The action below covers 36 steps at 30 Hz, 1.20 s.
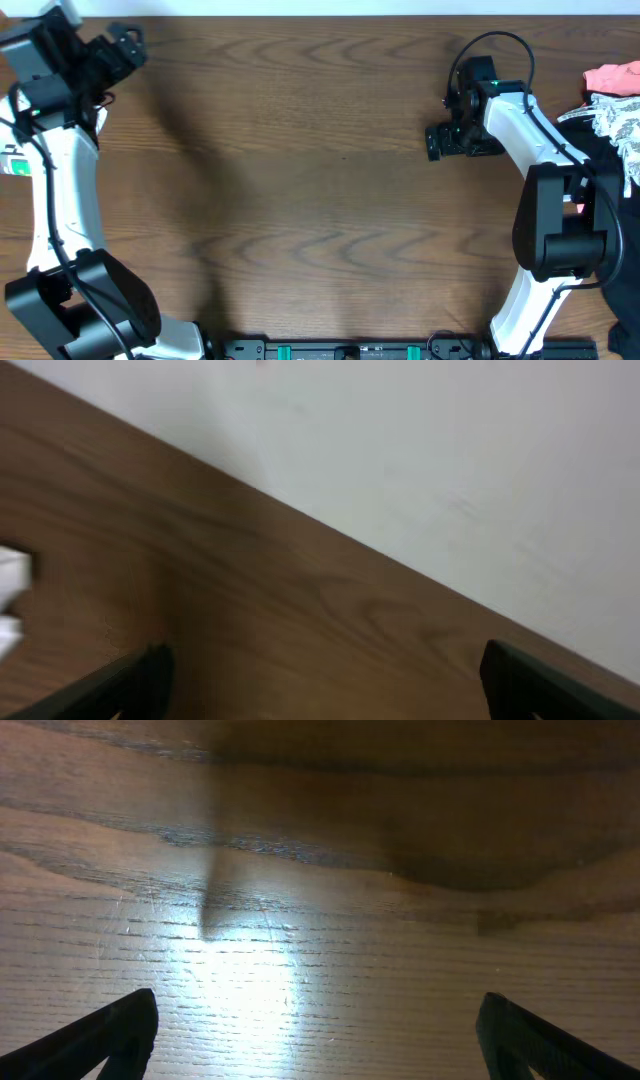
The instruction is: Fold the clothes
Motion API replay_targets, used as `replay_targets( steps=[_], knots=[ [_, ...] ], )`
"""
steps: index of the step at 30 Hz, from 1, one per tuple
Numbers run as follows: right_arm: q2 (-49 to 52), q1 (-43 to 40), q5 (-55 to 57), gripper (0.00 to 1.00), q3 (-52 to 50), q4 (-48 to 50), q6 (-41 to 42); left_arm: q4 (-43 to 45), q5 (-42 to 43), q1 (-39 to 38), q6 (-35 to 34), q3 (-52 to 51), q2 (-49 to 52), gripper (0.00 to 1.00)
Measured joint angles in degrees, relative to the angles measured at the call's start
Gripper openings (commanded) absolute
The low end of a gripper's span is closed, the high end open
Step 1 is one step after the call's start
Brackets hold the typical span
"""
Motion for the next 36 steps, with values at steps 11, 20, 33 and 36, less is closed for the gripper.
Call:
replay_targets(
  steps=[11,20,33,36],
  knots=[
    [0.0,0.0,0.0,0.99,0.0,0.0,0.0,0.02,0.59,-0.96,0.0,0.0,0.0,0.98],
    [0.0,0.0,0.0,0.99,0.0,0.0,0.0,0.0,0.57,-0.96,-0.02,0.0,0.0,0.98],
    [0.0,0.0,0.0,0.99,0.0,0.0,0.0,0.0,0.57,-0.96,-0.02,0.0,0.0,0.98],
    [0.0,0.0,0.0,0.99,0.0,0.0,0.0,0.02,0.57,-0.96,-0.02,0.0,0.0,0.98]
  ],
)
